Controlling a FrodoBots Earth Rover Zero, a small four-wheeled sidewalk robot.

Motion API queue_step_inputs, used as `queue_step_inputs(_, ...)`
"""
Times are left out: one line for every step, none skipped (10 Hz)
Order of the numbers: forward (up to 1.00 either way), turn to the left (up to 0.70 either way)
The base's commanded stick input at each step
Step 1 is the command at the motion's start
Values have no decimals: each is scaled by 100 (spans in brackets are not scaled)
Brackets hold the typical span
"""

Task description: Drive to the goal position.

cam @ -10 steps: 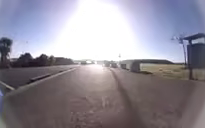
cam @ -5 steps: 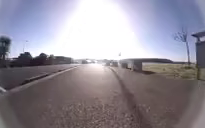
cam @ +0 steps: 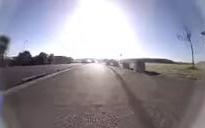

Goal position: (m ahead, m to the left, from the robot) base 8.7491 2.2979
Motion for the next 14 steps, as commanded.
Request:
queue_step_inputs(70, 0)
queue_step_inputs(70, 0)
queue_step_inputs(70, 0)
queue_step_inputs(70, 0)
queue_step_inputs(70, 0)
queue_step_inputs(70, 0)
queue_step_inputs(70, 0)
queue_step_inputs(70, 0)
queue_step_inputs(70, 0)
queue_step_inputs(70, 0)
queue_step_inputs(70, 0)
queue_step_inputs(70, 0)
queue_step_inputs(70, 0)
queue_step_inputs(70, 0)
